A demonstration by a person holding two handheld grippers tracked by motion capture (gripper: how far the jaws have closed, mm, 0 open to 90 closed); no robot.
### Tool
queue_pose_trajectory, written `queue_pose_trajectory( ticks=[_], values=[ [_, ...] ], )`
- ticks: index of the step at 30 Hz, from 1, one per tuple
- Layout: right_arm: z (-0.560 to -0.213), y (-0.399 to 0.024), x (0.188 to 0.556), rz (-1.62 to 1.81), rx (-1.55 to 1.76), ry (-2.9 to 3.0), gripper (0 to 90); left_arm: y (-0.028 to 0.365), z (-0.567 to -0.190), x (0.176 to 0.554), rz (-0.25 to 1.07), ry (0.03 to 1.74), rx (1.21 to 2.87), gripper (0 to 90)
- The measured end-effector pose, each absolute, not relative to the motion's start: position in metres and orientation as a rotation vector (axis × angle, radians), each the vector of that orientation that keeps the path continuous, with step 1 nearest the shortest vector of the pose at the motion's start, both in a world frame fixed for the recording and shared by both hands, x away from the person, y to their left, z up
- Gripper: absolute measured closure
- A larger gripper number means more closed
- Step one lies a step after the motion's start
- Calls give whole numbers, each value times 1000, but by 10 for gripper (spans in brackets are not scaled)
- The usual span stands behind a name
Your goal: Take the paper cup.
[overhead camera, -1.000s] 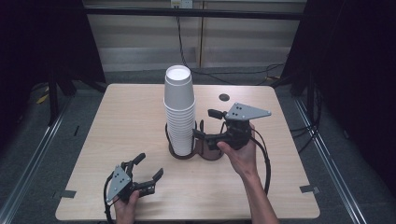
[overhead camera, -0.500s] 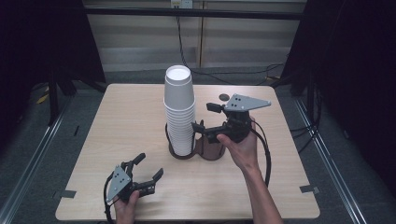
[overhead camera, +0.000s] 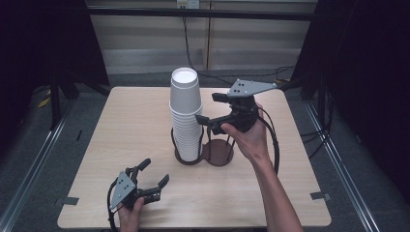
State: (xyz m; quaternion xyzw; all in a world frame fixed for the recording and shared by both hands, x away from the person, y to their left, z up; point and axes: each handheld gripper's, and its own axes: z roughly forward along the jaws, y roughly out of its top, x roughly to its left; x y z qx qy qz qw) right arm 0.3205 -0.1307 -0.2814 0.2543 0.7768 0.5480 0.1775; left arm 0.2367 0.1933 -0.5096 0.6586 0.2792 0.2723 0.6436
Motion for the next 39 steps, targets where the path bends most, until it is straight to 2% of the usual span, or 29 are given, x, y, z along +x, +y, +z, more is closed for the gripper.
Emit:
queue_pose_trajectory(
  ticks=[39],
  values=[
    [-243,-97,363,1488,709,2242,142,193,-510,237,621,636,1500,159]
  ],
)
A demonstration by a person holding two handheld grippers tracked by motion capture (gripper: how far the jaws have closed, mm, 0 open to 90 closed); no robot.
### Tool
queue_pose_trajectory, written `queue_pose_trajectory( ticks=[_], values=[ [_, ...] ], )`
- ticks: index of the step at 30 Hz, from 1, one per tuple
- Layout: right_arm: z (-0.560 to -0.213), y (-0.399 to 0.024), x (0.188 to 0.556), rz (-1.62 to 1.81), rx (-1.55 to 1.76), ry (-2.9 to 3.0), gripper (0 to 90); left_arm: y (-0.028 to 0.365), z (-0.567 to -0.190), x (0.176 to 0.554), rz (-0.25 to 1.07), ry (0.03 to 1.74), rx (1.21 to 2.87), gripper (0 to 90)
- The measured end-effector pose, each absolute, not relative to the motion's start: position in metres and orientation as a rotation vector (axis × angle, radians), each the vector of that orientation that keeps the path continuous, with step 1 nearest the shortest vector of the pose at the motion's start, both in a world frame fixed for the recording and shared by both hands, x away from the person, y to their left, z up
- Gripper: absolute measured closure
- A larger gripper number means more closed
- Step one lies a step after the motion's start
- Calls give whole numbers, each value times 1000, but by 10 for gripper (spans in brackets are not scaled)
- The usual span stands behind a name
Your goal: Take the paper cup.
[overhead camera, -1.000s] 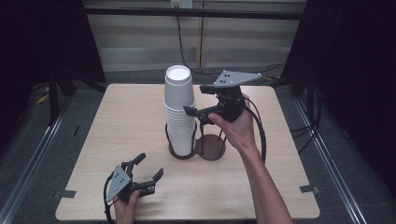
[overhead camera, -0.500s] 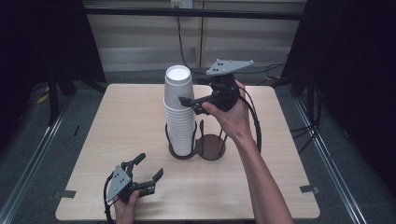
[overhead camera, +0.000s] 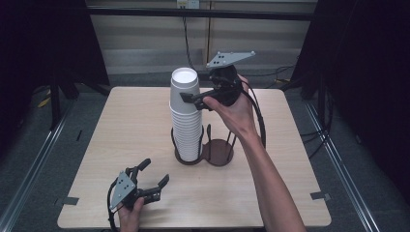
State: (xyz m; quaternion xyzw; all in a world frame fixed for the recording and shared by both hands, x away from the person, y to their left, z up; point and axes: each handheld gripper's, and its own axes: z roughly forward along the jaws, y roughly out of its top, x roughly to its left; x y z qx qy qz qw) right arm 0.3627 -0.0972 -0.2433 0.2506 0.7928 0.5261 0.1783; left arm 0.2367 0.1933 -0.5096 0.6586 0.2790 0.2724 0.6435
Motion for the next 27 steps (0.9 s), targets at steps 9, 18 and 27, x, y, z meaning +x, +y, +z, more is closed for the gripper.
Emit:
queue_pose_trajectory(
  ticks=[9,18,27],
  values=[
    [-240,-88,374,1473,715,2288,139,193,-510,237,621,635,1500,159],
    [-244,-77,384,1456,705,2349,167,193,-510,237,620,636,1500,158],
    [-244,-77,384,1465,706,2345,196,193,-510,237,620,636,1500,159]
  ],
)
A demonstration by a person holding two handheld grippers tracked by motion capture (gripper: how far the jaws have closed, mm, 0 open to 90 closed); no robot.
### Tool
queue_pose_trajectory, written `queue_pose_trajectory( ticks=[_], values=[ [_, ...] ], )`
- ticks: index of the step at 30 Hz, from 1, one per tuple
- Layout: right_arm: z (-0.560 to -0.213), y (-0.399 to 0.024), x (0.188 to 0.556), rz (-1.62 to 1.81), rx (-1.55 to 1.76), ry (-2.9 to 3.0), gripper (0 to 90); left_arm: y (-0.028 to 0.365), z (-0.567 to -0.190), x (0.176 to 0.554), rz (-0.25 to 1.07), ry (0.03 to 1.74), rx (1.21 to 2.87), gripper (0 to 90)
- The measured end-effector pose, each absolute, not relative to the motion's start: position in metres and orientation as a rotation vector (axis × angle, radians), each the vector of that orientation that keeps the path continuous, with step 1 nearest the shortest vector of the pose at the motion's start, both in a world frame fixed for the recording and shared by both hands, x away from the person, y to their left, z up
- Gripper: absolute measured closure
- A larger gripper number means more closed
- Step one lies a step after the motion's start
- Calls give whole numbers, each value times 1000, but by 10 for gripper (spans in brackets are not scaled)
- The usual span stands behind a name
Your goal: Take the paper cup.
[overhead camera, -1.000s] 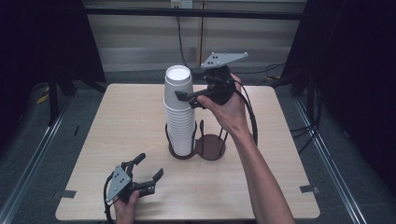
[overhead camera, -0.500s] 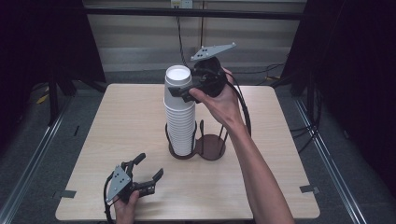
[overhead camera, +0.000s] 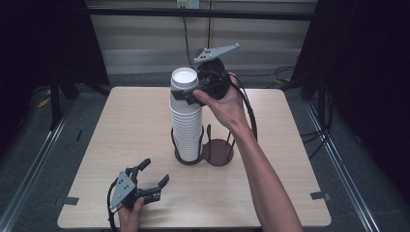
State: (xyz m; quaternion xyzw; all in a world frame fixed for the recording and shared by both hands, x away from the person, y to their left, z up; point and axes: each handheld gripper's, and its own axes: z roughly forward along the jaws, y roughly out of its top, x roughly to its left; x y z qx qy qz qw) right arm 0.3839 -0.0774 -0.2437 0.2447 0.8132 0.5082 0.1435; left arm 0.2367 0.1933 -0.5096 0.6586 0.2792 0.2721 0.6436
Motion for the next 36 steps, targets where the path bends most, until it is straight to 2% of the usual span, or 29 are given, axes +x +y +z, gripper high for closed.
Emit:
queue_pose_trajectory(
  ticks=[15,36],
  values=[
    [-240,-76,384,1445,701,2356,205,193,-510,237,620,636,1501,159],
    [-221,-89,368,1625,670,2179,215,193,-510,237,622,635,1501,159]
  ],
)
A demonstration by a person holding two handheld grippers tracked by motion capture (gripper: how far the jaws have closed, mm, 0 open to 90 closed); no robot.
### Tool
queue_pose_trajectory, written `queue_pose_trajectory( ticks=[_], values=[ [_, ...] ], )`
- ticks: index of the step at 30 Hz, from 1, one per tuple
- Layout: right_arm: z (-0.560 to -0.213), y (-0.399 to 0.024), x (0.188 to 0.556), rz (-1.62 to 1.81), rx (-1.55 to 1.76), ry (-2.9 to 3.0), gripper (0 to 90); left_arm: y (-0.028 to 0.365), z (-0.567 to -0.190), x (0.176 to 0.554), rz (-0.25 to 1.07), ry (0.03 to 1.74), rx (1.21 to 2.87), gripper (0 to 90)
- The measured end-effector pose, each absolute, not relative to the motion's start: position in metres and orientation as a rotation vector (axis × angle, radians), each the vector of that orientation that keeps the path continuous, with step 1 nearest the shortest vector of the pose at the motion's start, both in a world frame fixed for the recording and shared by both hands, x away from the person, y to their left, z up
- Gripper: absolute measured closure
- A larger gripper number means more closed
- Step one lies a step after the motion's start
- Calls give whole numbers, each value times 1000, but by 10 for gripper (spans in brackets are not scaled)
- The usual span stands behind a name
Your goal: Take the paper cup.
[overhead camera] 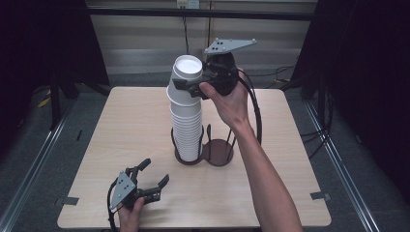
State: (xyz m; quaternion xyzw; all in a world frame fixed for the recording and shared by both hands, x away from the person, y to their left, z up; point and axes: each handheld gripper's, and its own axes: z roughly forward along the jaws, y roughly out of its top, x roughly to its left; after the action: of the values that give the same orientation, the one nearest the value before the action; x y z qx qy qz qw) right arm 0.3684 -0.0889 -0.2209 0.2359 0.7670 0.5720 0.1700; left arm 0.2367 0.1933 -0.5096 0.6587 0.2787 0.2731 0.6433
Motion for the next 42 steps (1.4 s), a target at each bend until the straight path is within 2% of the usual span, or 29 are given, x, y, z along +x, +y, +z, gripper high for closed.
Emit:
queue_pose_trajectory(
  ticks=[42],
  values=[
    [-207,-105,359,1805,656,2056,217,193,-510,237,619,633,1500,160]
  ],
)
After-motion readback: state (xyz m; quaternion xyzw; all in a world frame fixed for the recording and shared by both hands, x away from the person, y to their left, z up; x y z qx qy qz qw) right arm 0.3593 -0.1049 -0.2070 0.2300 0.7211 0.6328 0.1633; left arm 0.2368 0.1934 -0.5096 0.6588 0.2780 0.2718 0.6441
